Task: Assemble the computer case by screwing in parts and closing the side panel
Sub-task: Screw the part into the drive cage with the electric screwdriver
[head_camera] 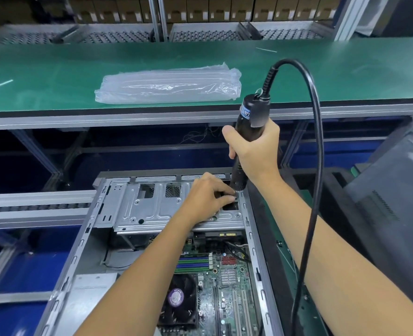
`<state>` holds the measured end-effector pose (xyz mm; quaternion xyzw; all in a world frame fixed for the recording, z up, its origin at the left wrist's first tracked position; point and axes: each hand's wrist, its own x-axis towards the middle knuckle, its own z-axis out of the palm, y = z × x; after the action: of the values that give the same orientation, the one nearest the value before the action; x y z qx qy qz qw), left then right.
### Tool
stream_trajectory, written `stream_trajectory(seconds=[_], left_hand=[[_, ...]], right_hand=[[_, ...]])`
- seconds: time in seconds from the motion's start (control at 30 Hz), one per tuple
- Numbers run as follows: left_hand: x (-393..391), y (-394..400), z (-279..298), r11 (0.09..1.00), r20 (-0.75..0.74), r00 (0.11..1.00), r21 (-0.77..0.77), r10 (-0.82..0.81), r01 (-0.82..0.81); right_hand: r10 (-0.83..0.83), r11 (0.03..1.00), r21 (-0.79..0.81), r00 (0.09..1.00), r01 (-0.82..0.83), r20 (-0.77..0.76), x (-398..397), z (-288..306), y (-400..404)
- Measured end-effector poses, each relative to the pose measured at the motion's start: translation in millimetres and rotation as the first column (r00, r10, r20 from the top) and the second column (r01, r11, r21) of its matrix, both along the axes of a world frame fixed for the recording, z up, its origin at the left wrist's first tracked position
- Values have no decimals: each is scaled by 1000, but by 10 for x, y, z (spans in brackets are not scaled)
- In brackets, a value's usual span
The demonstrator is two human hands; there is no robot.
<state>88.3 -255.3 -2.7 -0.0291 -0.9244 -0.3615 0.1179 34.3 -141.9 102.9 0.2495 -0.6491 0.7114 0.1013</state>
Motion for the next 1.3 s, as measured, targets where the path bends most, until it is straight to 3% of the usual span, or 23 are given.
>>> stream_trajectory(seconds=[0.4,0.6,1.3], left_hand=[[6,-19,-3,998,32,999,68,-7,5],[-10,-27,-31,996,34,999,89,8,-11],[-9,-9,-49,999,29,1000,43,12,-13]], right_hand=[[94,995,-31,995,-93,15,-92,-72,135],[145,989,36,990,-144,0,-47,-79,67],[225,971,76,974,-225,5,-53,-46,32]])
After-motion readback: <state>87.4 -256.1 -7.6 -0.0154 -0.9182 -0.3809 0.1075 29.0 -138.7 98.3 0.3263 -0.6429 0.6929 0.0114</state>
